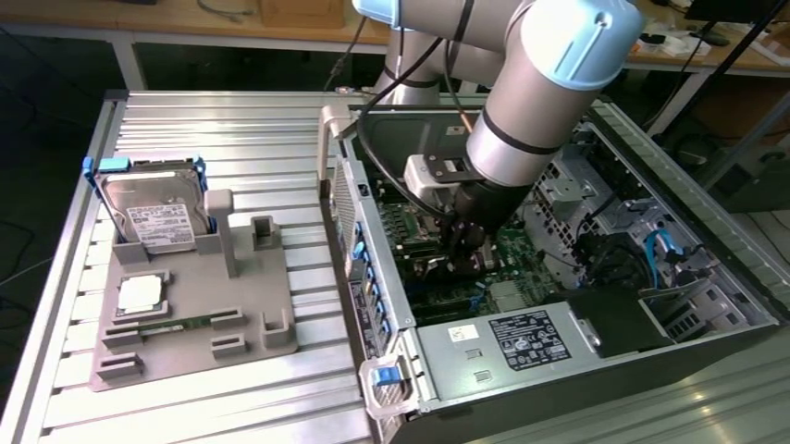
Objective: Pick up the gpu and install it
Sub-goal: 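Insert the gpu into the slot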
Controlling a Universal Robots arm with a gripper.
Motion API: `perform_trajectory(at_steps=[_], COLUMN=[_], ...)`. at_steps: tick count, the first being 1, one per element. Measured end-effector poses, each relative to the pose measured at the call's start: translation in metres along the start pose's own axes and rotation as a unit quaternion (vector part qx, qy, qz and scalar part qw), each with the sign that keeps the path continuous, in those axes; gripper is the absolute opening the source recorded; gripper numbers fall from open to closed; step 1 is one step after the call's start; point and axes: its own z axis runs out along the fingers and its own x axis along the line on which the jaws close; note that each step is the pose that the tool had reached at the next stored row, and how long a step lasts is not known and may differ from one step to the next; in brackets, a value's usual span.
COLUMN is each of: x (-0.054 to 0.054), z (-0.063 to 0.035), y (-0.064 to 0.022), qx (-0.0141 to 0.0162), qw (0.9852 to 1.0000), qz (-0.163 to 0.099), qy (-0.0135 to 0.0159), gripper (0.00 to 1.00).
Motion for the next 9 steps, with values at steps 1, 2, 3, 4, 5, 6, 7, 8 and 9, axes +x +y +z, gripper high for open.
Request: perform_trajectory(at_steps=[1, 2, 3, 4, 5, 6, 7, 8, 9], x=[0.0000, 0.0000, 0.0000, 0.0000, 0.0000, 0.0000, 0.0001, 0.0001, 0.0001], z=[0.0009, 0.0019, 0.0028, 0.0036, 0.0047, 0.0054, 0.0062, 0.0071, 0.0080], y=[-0.0001, -0.0001, -0.0001, -0.0002, -0.0004, -0.0004, -0.0004, -0.0005, -0.0005], qx=[0.0000, 0.0000, 0.0000, 0.0000, 0.0002, 0.0001, 0.0000, -0.0002, -0.0003], qw=[1.0000, 1.0000, 1.0000, 1.0000, 1.0000, 1.0000, 1.0000, 1.0000, 1.0000], qz=[0.000, -0.001, -0.001, -0.001, -0.001, -0.002, -0.002, -0.002, -0.002], qy=[-0.0001, -0.0002, -0.0003, -0.0002, -0.0004, -0.0002, -0.0002, -0.0001, 0.0000], gripper=[0.27, 0.27, 0.27, 0.27, 0.27, 0.27, 0.27, 0.27, 0.27])
